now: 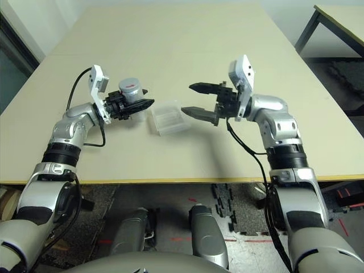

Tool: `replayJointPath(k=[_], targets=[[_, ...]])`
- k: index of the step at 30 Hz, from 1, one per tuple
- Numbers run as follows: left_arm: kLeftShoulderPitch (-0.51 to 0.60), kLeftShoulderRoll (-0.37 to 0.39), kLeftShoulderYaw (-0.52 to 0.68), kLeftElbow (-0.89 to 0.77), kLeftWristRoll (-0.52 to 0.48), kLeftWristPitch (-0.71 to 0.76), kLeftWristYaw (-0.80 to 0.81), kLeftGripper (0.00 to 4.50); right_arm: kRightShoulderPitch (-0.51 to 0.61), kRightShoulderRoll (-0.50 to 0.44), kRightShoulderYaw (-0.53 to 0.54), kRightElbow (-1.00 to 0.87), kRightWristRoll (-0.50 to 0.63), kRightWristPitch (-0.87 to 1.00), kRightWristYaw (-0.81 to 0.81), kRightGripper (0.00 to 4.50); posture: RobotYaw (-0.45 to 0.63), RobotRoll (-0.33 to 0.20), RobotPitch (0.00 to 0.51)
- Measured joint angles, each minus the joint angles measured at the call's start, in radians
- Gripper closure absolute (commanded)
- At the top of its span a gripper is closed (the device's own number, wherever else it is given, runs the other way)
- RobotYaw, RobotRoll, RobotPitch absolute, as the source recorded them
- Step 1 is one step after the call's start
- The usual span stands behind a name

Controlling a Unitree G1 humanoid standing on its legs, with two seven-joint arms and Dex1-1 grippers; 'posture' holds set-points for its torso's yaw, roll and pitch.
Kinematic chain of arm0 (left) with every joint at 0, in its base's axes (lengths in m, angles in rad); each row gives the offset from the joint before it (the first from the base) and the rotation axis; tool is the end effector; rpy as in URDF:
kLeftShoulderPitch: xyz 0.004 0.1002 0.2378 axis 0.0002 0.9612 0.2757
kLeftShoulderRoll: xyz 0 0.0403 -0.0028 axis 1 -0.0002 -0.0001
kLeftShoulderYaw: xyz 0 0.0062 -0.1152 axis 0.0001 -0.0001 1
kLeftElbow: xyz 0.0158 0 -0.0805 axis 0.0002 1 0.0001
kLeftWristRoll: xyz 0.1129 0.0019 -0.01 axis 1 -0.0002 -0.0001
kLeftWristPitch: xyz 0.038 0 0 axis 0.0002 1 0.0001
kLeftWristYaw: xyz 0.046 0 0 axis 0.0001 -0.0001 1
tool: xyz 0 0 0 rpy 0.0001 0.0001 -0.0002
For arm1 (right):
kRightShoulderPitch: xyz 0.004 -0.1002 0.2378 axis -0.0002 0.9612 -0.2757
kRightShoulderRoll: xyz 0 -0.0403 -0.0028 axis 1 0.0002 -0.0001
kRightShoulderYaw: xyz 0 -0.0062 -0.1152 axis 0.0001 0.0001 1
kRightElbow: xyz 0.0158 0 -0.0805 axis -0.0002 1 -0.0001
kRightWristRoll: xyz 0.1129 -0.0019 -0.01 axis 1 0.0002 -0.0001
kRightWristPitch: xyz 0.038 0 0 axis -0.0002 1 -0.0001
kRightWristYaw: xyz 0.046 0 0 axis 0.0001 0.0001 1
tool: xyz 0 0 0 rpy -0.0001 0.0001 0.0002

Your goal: Pour the medicine from the bottle into the box.

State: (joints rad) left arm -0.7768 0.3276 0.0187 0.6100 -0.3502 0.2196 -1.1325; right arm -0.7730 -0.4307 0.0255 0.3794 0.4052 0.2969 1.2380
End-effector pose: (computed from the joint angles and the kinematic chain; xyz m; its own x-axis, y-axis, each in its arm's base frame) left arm 0.3579 0.1934 0.1351 0.4124 -0.9108 0.0206 0.9098 0.4106 -0.0608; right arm 0.3480 -0.1994 0.1801 0.2602 0.9656 0.0002 -0.9611 0.2590 -0.0957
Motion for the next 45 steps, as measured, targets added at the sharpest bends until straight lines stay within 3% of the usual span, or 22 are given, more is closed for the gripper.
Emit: replayJointPath(k=[9,23,45], targets=[[-0.007,-0.012,-0.024,0.003,0.004,-0.007,-0.019,1.79,-0.122,0.078,0.033,0.100,-0.009,0.079,-0.003,0.00,-0.20,0.000,0.075],[-0.007,-0.032,-0.039,0.002,0.018,-0.028,-0.022,1.79,-0.218,0.167,0.042,0.209,-0.034,0.096,-0.002,0.00,-0.19,0.000,0.075],[-0.029,-0.056,-0.040,0.004,0.034,-0.036,-0.022,1.79,-0.253,0.219,0.045,0.296,-0.074,0.055,-0.003,0.00,-0.19,0.000,0.077]])
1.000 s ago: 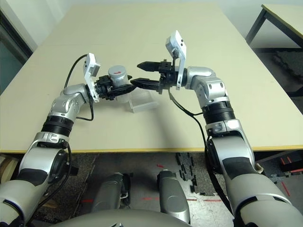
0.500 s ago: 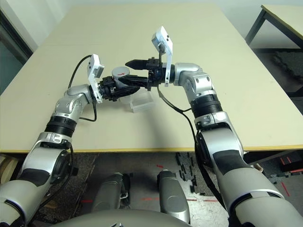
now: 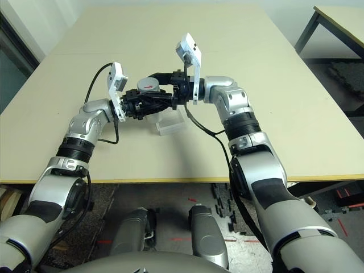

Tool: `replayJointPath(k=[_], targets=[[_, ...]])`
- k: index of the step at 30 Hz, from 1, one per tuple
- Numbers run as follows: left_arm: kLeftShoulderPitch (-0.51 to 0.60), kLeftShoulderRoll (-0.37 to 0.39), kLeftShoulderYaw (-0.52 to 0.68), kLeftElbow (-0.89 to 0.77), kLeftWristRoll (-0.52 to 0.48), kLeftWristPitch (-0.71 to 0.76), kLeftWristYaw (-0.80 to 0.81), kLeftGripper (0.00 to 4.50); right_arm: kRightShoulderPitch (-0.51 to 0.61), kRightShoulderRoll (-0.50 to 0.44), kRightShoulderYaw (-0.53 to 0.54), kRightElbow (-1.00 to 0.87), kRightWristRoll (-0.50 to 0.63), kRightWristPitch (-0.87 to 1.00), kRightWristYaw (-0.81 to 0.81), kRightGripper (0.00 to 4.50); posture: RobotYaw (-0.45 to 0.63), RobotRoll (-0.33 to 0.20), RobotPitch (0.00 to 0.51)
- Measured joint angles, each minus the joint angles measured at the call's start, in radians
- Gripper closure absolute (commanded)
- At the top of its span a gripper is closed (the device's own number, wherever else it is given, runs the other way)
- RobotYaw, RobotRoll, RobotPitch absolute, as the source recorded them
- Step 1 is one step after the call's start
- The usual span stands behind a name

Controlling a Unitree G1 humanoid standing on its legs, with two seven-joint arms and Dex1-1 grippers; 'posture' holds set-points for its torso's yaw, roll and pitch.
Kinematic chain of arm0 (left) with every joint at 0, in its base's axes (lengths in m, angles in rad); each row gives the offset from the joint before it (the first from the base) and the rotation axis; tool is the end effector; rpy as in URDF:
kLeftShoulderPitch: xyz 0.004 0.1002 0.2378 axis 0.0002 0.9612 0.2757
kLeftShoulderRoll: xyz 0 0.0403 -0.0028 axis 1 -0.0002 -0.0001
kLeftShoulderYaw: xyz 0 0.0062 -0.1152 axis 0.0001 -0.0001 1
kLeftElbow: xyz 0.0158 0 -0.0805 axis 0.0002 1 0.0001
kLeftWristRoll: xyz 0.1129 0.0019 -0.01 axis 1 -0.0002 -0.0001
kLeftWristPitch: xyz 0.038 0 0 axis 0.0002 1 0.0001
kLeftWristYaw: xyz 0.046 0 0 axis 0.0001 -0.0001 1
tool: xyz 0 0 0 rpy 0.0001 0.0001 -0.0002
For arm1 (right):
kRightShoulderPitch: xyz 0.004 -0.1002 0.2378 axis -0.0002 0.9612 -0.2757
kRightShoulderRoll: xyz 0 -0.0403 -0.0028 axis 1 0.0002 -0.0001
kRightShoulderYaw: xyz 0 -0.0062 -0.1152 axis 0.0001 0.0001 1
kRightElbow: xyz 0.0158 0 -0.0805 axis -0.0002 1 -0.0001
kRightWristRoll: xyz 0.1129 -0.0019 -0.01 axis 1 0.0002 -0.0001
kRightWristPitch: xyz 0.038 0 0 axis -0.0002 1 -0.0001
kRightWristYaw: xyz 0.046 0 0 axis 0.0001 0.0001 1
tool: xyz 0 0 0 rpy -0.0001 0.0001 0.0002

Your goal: Pour the medicine from the bottle into the box.

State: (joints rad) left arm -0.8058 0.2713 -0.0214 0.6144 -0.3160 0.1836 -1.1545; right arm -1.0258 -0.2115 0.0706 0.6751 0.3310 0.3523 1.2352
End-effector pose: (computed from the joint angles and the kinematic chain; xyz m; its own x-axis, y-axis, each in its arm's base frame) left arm 0.3620 0.1675 0.1384 0.3310 -0.9435 0.0174 0.9436 0.3307 -0.0142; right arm 0.3808 -0.1216 0.1901 0.1319 0.9913 -0.0034 -0.9903 0.1319 0.0444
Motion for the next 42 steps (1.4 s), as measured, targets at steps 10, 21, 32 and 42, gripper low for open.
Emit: replayJointPath(k=[10,21,32,42], targets=[[0.000,0.001,0.000,0.000,0.001,0.000,0.000,1.79,-0.014,0.005,-0.003,0.024,-0.001,-0.014,-0.001,0.00,-0.19,0.000,0.082],[0.000,0.004,0.001,0.000,0.001,0.000,0.000,1.79,-0.014,0.001,-0.005,0.028,-0.001,-0.014,-0.001,0.00,-0.19,0.000,0.084],[0.007,0.014,0.002,0.000,0.001,0.001,0.000,1.79,-0.014,-0.002,-0.006,0.028,0.000,-0.014,-0.001,0.00,-0.19,0.000,0.090],[0.015,0.014,0.002,-0.005,0.001,0.003,0.000,1.79,-0.014,-0.001,-0.007,0.029,0.005,-0.012,0.002,1.93,-0.19,0.000,0.092]])
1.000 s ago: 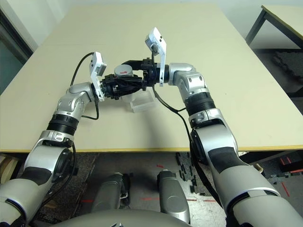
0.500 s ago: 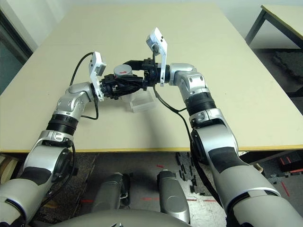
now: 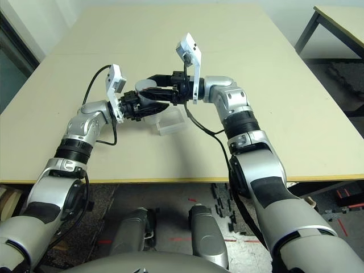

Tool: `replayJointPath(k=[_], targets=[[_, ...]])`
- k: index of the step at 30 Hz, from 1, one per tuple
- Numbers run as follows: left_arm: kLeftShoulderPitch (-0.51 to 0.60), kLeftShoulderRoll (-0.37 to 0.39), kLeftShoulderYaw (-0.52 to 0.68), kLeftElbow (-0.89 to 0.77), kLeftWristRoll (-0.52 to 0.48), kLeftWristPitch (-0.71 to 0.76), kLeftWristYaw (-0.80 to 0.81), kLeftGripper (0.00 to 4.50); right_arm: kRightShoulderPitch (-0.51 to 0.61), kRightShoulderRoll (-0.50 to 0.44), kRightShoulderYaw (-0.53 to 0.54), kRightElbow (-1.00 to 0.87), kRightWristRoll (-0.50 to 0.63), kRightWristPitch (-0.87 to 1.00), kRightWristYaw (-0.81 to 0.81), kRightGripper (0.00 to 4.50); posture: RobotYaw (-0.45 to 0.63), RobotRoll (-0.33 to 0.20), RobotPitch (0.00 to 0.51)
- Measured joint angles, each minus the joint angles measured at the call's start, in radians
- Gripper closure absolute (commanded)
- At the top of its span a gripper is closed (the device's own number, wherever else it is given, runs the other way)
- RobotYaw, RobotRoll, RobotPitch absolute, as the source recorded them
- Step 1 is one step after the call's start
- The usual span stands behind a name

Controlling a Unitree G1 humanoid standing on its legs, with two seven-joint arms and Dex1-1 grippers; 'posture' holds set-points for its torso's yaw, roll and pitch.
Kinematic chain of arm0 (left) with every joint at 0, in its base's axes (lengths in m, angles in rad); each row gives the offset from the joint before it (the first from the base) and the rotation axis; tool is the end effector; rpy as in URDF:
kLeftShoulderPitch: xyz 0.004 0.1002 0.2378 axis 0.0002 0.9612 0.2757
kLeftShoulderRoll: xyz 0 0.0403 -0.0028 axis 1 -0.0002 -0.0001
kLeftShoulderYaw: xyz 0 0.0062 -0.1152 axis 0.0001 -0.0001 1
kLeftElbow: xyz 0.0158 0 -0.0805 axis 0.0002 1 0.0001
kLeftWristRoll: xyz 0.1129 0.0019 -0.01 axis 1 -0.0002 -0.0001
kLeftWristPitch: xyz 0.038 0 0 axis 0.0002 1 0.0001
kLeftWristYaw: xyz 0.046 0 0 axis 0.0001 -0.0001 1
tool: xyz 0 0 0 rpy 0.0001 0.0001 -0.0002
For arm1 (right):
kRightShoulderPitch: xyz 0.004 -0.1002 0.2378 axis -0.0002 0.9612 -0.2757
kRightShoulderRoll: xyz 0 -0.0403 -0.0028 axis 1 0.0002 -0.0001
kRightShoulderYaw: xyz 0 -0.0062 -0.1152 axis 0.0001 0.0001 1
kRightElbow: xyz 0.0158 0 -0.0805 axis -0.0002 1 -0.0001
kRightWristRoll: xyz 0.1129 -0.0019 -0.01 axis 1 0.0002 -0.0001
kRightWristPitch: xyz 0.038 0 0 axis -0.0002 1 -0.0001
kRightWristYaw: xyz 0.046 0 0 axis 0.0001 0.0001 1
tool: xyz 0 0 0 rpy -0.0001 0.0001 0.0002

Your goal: Pour the medicine from the bottle into the box.

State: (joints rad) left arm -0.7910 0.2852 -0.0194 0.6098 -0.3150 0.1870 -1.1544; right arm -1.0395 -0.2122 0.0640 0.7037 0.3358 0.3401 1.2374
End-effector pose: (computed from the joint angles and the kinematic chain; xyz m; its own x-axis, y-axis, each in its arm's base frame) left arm 0.3602 0.1733 0.1354 0.3441 -0.9389 0.0051 0.9388 0.3440 -0.0205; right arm 0.3828 -0.1228 0.1908 0.1371 0.9905 0.0059 -0.9895 0.1366 0.0479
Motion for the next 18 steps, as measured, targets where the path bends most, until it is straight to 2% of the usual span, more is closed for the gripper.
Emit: replayJointPath(k=[5,11,18], targets=[[0.000,0.000,0.000,-0.007,-0.002,0.011,-0.013,1.79,0.000,-0.005,0.002,0.001,-0.003,-0.011,0.023,1.93,-0.18,0.000,0.091],[0.001,0.002,-0.004,-0.034,-0.005,0.031,-0.083,1.79,0.000,-0.016,0.004,0.005,-0.001,-0.054,0.125,1.93,-0.18,0.000,0.091],[0.021,0.002,-0.018,-0.111,-0.035,0.063,-0.163,1.79,0.023,-0.030,0.012,-0.017,0.070,-0.076,0.235,1.93,-0.18,0.000,0.091]])
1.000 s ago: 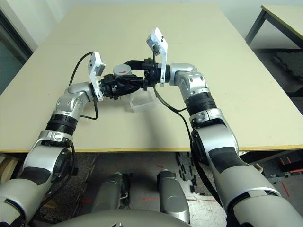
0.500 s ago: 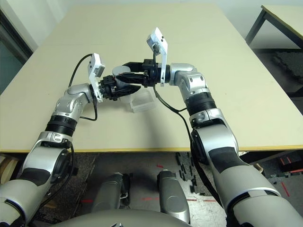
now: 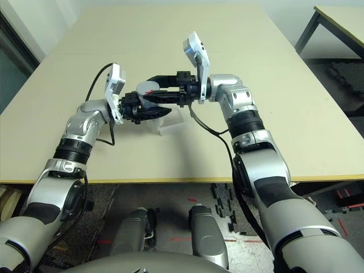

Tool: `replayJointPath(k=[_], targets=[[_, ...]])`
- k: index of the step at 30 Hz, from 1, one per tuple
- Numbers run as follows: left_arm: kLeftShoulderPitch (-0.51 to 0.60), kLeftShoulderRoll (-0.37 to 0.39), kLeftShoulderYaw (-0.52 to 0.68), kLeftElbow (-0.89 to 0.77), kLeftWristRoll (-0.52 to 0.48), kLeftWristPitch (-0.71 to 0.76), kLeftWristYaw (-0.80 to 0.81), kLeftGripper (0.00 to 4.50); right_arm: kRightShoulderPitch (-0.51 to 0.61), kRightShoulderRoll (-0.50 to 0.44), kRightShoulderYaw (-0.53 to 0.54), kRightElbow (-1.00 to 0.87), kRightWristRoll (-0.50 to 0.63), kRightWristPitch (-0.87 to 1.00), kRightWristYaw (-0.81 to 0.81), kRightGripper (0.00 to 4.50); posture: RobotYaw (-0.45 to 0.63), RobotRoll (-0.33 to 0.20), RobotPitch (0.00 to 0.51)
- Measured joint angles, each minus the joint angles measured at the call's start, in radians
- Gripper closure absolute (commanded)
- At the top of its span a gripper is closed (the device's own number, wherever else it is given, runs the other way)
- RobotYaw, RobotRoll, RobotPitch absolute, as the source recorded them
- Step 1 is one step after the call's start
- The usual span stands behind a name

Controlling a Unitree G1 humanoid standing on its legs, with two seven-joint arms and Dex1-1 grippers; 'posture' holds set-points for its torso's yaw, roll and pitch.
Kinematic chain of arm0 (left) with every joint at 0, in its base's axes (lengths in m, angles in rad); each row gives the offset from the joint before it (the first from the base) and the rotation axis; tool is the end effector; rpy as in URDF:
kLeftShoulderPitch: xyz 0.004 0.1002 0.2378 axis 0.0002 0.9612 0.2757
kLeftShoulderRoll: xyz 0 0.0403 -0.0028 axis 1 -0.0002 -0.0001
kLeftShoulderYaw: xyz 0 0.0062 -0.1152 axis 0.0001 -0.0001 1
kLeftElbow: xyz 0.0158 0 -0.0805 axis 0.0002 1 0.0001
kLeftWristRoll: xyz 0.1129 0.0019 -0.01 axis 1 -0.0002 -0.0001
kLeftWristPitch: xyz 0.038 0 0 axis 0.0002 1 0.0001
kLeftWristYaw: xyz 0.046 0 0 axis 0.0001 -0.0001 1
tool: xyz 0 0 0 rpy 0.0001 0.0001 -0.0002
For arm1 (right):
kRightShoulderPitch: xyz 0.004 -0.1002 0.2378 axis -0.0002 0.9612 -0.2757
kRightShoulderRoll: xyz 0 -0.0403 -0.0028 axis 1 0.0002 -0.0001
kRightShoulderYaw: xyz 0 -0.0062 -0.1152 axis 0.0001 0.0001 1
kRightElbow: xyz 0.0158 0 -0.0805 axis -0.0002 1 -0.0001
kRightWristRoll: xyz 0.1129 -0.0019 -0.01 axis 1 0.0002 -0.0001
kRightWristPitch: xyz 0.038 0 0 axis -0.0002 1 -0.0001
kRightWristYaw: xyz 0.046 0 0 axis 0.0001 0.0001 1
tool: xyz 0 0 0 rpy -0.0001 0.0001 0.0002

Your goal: Pour the medicine from the bottle into the box.

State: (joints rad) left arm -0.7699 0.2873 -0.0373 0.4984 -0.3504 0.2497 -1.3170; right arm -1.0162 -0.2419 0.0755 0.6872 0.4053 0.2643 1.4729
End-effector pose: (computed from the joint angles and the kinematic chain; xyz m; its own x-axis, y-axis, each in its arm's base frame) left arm 0.3549 0.1662 0.1454 0.1409 -0.9896 0.0276 0.9900 0.1408 -0.0049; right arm 0.3813 -0.1316 0.1907 -0.0971 0.9930 0.0669 -0.9952 -0.0959 -0.0214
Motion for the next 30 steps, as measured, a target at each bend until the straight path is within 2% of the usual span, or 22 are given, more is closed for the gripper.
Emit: replayJointPath(k=[7,12,13,30], targets=[[0.008,0.001,-0.002,-0.033,-0.017,0.018,-0.013,1.79,0.008,-0.015,0.029,-0.022,0.053,-0.005,0.002,1.93,-0.17,0.000,0.095],[0.019,-0.004,-0.001,-0.057,-0.046,0.062,-0.013,1.79,0.001,0.032,0.028,-0.010,0.041,-0.036,0.033,0.19,-0.17,0.000,0.097],[0.020,-0.003,-0.001,-0.057,-0.048,0.070,-0.011,1.79,-0.001,0.038,0.028,-0.006,0.039,-0.037,0.039,0.00,-0.17,0.000,0.097],[0.042,0.000,-0.004,-0.075,-0.060,0.120,0.035,1.79,-0.046,0.071,-0.011,0.075,0.007,-0.054,0.029,0.00,-0.17,0.000,0.098]])
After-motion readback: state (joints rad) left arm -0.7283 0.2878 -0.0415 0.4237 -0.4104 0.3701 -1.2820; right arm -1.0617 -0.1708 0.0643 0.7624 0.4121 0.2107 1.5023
